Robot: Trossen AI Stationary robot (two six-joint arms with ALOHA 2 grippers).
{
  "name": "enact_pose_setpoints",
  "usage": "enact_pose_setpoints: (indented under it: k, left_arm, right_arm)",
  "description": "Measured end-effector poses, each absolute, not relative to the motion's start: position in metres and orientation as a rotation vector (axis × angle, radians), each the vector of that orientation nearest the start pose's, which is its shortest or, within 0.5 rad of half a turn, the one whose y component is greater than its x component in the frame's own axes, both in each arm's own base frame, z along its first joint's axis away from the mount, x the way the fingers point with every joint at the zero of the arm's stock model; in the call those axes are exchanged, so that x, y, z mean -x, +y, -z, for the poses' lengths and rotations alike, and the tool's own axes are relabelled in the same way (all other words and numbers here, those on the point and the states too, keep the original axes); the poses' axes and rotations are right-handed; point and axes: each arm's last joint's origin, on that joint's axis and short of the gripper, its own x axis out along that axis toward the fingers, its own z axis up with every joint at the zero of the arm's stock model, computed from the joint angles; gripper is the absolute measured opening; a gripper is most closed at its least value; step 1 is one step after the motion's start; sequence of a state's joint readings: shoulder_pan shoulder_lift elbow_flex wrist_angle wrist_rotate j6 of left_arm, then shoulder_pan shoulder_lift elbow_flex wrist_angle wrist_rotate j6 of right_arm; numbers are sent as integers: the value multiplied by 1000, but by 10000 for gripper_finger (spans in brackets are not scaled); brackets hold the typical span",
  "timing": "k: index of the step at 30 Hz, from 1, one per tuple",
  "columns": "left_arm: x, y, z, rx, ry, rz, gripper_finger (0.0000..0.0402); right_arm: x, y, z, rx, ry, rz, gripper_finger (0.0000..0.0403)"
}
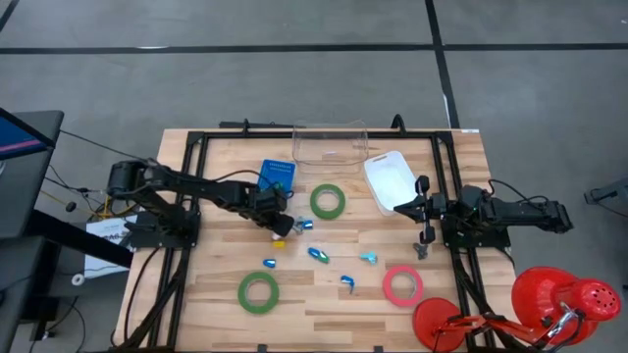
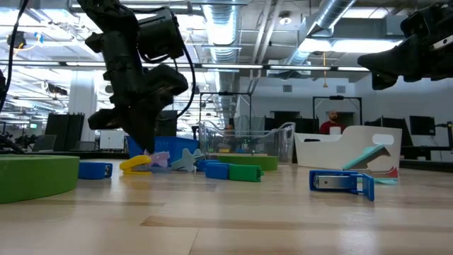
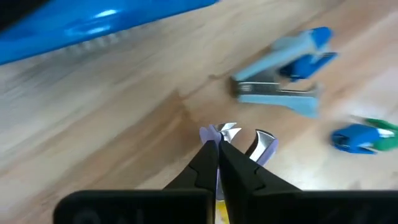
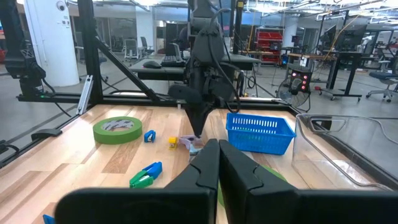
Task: Pick and place Stapler, Stapler remover, tape
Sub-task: Put the purple staple remover into the white bin
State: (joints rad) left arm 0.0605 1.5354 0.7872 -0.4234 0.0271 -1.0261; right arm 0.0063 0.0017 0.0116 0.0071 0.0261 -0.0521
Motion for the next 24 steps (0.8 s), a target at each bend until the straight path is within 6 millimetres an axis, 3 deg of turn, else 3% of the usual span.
enact_pose_setpoints:
  k: [14, 24]
  left_arm:
    - [-256, 15, -215, 975, 776, -459, 3]
    - [-254, 16, -237, 984, 628, -380, 3]
  right_arm:
    - [-97, 0, -168, 52, -16, 20, 1]
    - [-97, 0, -168, 52, -16, 20, 1]
